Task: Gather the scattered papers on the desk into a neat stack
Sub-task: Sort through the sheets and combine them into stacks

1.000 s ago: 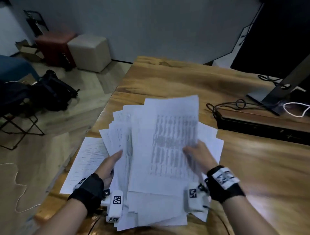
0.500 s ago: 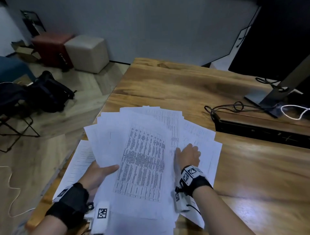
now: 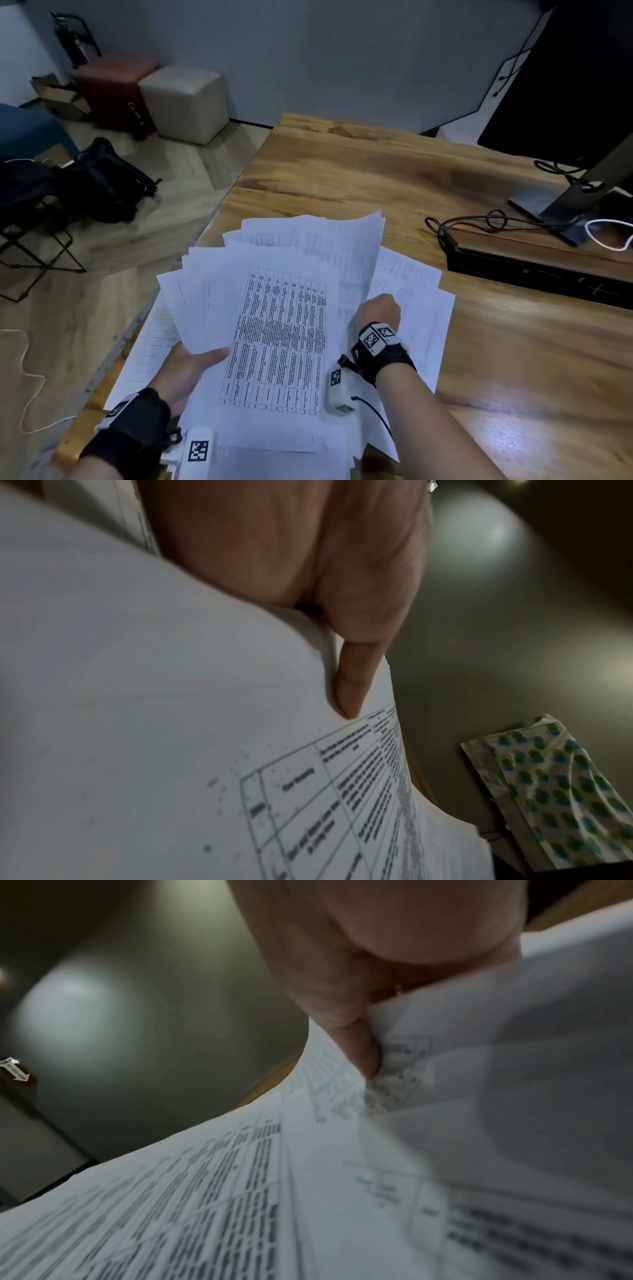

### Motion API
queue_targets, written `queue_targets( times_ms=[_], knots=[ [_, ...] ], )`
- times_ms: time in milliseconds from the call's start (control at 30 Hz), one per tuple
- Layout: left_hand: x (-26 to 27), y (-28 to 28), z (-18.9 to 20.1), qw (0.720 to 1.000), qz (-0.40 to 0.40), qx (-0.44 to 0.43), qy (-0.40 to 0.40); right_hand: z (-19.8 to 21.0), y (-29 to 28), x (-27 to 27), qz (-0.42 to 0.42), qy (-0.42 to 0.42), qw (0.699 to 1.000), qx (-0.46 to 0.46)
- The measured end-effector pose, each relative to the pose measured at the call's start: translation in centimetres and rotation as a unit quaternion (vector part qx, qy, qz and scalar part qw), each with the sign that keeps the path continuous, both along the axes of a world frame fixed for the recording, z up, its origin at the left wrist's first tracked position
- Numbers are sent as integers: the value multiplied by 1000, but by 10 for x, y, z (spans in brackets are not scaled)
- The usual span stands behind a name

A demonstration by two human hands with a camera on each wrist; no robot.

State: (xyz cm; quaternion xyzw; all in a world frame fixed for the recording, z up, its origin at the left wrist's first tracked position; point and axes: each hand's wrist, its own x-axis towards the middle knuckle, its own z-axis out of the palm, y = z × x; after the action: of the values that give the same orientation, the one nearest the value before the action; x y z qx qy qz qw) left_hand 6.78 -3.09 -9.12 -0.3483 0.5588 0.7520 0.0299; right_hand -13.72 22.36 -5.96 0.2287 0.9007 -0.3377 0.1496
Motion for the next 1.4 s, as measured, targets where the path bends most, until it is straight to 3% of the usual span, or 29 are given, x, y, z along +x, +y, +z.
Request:
queue_targets(
  times_ms=[133,233,367,567,700,833,967,1167,1400],
  knots=[
    [-1,2,-3,1000,5,-8,-11,1,8,-1,-22,16,999,18],
    [-2,3,-7,1000,2,-15,-19,1,5,-1,-24,-23,996,82],
    [-3,7,-9,999,-1,-33,-26,0,-3,0,-23,-39,994,99],
    [-3,14,-3,998,-11,-61,-34,-10,-4,-11,-113,-22,993,-30],
    [-4,15,0,997,-6,-61,-39,1,11,-15,-77,-5,991,-108],
    [-5,15,3,997,-8,-55,-45,23,37,-13,7,95,986,-137],
    [-6,16,5,997,-14,-54,-51,52,74,-22,46,136,978,-150],
    [-10,14,5,996,-20,-61,-58,126,131,-32,119,235,961,-88],
    [-23,26,22,996,-38,-79,-35,209,163,-13,220,305,921,-98]
  ],
)
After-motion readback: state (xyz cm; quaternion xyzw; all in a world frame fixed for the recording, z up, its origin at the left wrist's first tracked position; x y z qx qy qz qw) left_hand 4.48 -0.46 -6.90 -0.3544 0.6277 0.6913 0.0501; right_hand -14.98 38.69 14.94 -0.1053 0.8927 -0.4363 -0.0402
